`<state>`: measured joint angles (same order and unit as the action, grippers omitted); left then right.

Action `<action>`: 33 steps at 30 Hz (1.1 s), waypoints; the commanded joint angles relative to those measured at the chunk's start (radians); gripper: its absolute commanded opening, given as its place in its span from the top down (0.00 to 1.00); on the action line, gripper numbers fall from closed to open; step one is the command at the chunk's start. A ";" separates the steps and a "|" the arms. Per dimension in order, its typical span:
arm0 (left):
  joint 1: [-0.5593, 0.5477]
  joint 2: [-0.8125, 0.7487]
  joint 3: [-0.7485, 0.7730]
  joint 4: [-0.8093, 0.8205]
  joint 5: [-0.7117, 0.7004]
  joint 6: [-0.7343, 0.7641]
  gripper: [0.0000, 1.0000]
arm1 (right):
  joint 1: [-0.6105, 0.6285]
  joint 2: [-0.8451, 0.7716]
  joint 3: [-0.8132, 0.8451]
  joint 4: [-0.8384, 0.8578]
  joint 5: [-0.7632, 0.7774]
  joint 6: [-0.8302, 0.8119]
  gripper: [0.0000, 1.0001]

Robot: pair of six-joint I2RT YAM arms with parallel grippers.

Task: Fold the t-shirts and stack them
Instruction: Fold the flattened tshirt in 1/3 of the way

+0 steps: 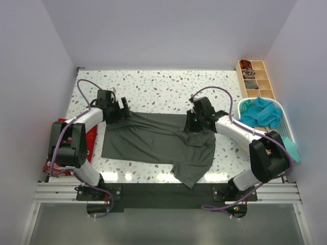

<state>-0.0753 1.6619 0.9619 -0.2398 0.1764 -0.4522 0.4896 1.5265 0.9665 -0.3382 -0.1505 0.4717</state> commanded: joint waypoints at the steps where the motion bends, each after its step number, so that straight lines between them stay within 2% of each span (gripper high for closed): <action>1: -0.007 -0.016 0.003 0.051 0.014 0.007 0.00 | 0.052 -0.026 -0.064 -0.059 -0.046 0.034 0.92; 2: -0.007 -0.019 0.003 0.053 0.014 0.007 0.00 | 0.064 -0.035 -0.078 -0.053 -0.031 0.044 0.92; 4: -0.009 -0.021 0.003 0.053 0.015 0.007 0.00 | 0.081 -0.061 -0.115 -0.027 -0.015 0.061 0.88; 5: -0.009 -0.022 0.003 0.051 0.014 0.007 0.00 | 0.083 -0.065 -0.118 -0.028 0.011 0.062 0.74; 8: -0.009 -0.031 0.003 0.051 0.017 0.007 0.00 | 0.081 -0.094 -0.129 -0.016 0.051 0.064 0.67; 9: -0.009 -0.031 0.001 0.053 0.017 0.007 0.00 | 0.081 -0.100 -0.129 -0.012 0.055 0.062 0.59; 11: -0.009 -0.033 0.000 0.050 0.015 0.007 0.00 | 0.083 -0.104 -0.118 -0.012 0.069 0.058 0.51; 15: -0.011 -0.036 0.000 0.050 0.015 0.009 0.00 | 0.079 -0.114 -0.088 -0.045 0.133 0.036 0.50; 17: -0.011 -0.036 0.000 0.050 0.017 0.009 0.00 | 0.079 -0.112 -0.072 -0.041 0.166 0.028 0.47; 20: -0.012 -0.033 0.000 0.051 0.017 0.007 0.00 | 0.073 -0.046 -0.040 -0.032 0.175 0.007 0.49; 23: -0.012 -0.031 -0.002 0.050 0.015 0.009 0.00 | 0.069 0.014 -0.045 0.037 0.103 0.011 0.55; 27: -0.012 -0.036 -0.005 0.045 0.006 0.012 0.00 | 0.069 0.049 -0.049 0.082 0.040 0.036 0.68; 33: -0.012 -0.027 0.000 0.048 0.012 0.010 0.00 | 0.069 -0.022 -0.075 0.067 0.003 0.036 0.89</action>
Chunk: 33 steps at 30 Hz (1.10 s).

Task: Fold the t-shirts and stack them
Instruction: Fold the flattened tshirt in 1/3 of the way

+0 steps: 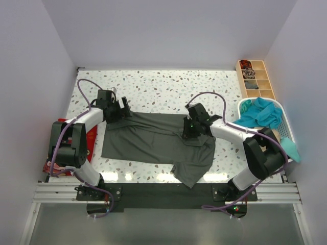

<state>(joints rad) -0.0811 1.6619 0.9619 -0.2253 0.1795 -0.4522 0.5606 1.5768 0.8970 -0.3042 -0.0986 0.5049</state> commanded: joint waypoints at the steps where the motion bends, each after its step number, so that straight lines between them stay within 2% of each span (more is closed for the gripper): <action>1: -0.008 -0.022 -0.002 0.037 0.012 0.009 0.00 | -0.002 -0.086 -0.013 0.030 -0.059 0.003 0.92; 3: -0.006 -0.021 0.000 0.038 0.015 0.009 0.00 | 0.001 -0.119 -0.021 0.021 -0.099 0.007 0.96; 9: -0.011 -0.014 -0.003 0.044 0.018 0.007 0.00 | 0.042 -0.117 -0.053 -0.047 -0.191 0.021 0.98; 10: -0.012 -0.011 -0.003 0.043 0.020 0.006 0.00 | 0.050 -0.109 -0.056 -0.058 -0.188 0.027 0.92; 12: -0.016 -0.010 -0.003 0.044 0.020 0.006 0.00 | 0.077 -0.091 -0.085 -0.055 -0.193 0.043 0.88; 14: -0.020 -0.005 -0.002 0.043 0.020 0.006 0.00 | 0.099 -0.071 -0.096 -0.062 -0.194 0.055 0.74; 17: -0.023 -0.001 0.001 0.040 0.020 0.006 0.00 | 0.113 -0.047 -0.096 -0.102 -0.165 0.041 0.64; 19: -0.025 0.004 0.003 0.038 0.020 0.006 0.00 | 0.113 -0.104 -0.093 -0.131 -0.112 0.034 0.57; 24: -0.029 0.006 0.005 0.037 0.021 0.006 0.00 | 0.098 -0.239 -0.018 -0.194 0.210 -0.005 0.42; 26: -0.029 0.006 0.005 0.038 0.021 0.006 0.00 | 0.035 -0.239 -0.001 -0.170 0.247 -0.028 0.40; 29: -0.031 0.006 0.005 0.040 0.025 0.006 0.00 | -0.068 -0.160 0.025 -0.084 0.179 -0.060 0.40; 33: -0.032 0.001 0.003 0.037 0.018 0.010 0.00 | -0.091 -0.051 0.065 -0.041 0.136 -0.103 0.40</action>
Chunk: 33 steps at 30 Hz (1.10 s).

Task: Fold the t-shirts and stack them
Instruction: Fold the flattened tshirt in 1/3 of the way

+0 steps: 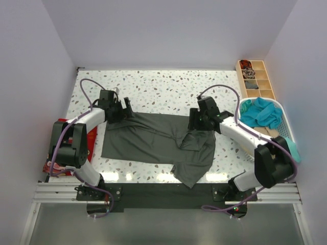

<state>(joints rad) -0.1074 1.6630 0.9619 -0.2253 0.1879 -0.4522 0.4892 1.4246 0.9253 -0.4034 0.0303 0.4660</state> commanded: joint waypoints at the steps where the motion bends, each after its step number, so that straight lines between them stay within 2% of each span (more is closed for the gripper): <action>1: -0.006 -0.002 0.001 0.035 0.008 0.012 0.00 | -0.020 0.115 0.038 0.067 -0.009 -0.069 0.41; 16: -0.006 0.014 0.008 0.030 0.002 0.014 0.00 | -0.023 0.149 -0.003 0.109 -0.107 -0.056 0.45; 24: -0.006 0.018 0.012 0.023 -0.002 0.017 0.00 | -0.023 0.174 0.009 0.120 -0.173 -0.032 0.57; 33: -0.006 0.026 0.014 0.020 0.001 0.018 0.00 | -0.023 0.189 0.020 0.101 -0.181 -0.020 0.63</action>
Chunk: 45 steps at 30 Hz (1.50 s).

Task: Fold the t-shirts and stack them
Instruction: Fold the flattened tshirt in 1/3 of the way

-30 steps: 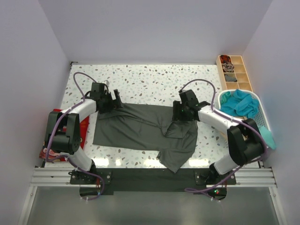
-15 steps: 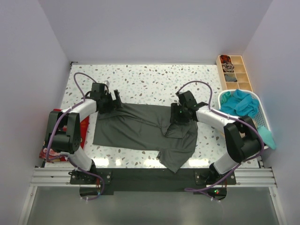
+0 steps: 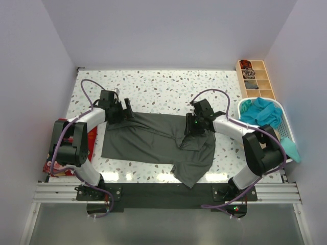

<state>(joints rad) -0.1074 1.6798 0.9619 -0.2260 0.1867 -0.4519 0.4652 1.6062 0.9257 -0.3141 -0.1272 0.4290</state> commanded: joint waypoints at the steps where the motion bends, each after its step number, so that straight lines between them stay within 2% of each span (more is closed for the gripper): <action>1: -0.006 0.009 0.014 0.022 0.002 0.018 0.00 | 0.001 0.008 0.019 0.012 -0.022 0.023 0.66; 2: -0.006 0.009 0.014 0.020 0.003 0.018 0.00 | 0.001 0.006 0.015 0.015 -0.022 0.022 0.74; 6: -0.008 0.014 0.015 0.024 0.007 0.018 0.00 | 0.003 0.012 0.015 0.006 -0.028 0.027 0.81; 7: -0.008 0.015 0.014 0.024 0.007 0.018 0.00 | 0.003 0.006 0.013 0.004 -0.031 0.028 0.85; 8: -0.008 0.017 0.014 0.024 0.008 0.018 0.00 | 0.004 0.000 0.007 0.004 -0.038 0.030 0.95; 10: -0.008 0.017 0.014 0.025 0.008 0.018 0.00 | 0.004 -0.023 -0.002 0.004 -0.042 0.031 1.00; 20: -0.009 0.027 0.017 0.030 0.020 0.013 0.00 | 0.023 -0.143 -0.040 -0.058 -0.049 0.043 1.00; 28: -0.012 0.031 0.015 0.042 0.026 0.010 0.00 | 0.145 -0.210 -0.099 -0.137 -0.041 0.120 1.00; 36: -0.029 0.024 0.008 0.045 0.028 0.009 0.00 | 0.254 -0.242 -0.174 -0.125 -0.022 0.237 1.00; 38: -0.032 0.027 0.009 0.048 0.028 0.009 0.00 | 0.260 -0.244 -0.194 -0.092 -0.038 0.255 0.88; 39: -0.034 0.027 0.008 0.045 0.028 0.009 0.00 | 0.266 -0.239 -0.194 -0.085 -0.052 0.257 0.77; 40: -0.034 0.029 0.011 0.045 0.028 0.009 0.00 | 0.268 -0.241 -0.183 -0.091 -0.048 0.257 0.54; 41: -0.034 0.029 0.012 0.043 0.027 0.009 0.00 | 0.270 -0.247 -0.176 -0.097 -0.051 0.255 0.48; 43: -0.034 0.024 0.011 0.039 0.022 0.010 0.00 | 0.271 -0.267 -0.133 -0.118 -0.065 0.222 0.46; 45: -0.034 0.021 0.012 0.037 0.013 0.010 0.00 | 0.271 -0.321 -0.097 -0.161 -0.010 0.199 0.44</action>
<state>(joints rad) -0.1360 1.7023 0.9619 -0.2173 0.1982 -0.4519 0.7284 1.3823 0.7425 -0.4393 -0.1703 0.6483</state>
